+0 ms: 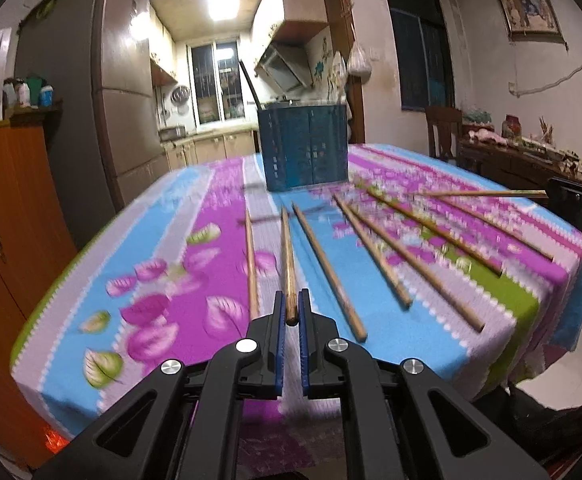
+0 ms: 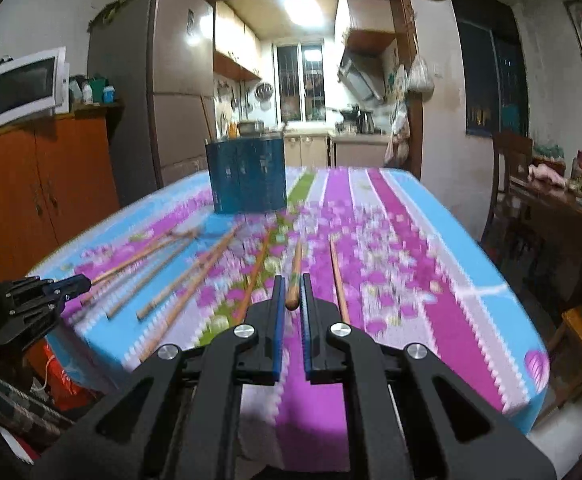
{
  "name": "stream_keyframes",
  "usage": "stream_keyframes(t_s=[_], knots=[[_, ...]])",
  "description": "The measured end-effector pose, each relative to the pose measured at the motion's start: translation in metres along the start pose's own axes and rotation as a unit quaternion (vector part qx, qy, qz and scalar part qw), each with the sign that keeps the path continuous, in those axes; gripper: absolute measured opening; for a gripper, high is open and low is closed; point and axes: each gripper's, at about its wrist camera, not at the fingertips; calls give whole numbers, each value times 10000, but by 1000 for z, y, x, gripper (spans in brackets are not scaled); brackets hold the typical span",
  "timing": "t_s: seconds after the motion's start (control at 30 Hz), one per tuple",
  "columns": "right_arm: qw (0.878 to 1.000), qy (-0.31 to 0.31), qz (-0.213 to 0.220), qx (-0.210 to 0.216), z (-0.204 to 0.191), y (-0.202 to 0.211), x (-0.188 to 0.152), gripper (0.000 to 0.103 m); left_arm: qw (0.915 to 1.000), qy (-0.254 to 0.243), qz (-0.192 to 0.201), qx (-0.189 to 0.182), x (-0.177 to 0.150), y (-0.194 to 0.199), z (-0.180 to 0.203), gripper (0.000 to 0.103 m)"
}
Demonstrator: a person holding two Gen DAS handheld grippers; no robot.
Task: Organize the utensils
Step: 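Lift both held chopsticks and carry them over the blue holder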
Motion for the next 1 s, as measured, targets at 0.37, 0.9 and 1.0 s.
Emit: stream_keyframes(t_s=[0.37,0.9,1.0], knots=[[9958,361,837,120,-10,20,68,6,9974,250,561,-383,70,42,-29,7],[9918,606,1023,472,-9,14,154,5,9908,406,588,-1145,177,61,-62,7],[9912,681,1009,513,-11,14,163,5,9906,381,648,-1142,185,68,-61,7]])
Point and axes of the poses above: each gripper's, at about its wrist camera, not at the fingertips, and y roughly against the way its jaws point, z to its right, x to its top, and after that the axes turned 13 degrees about -z, right-handed
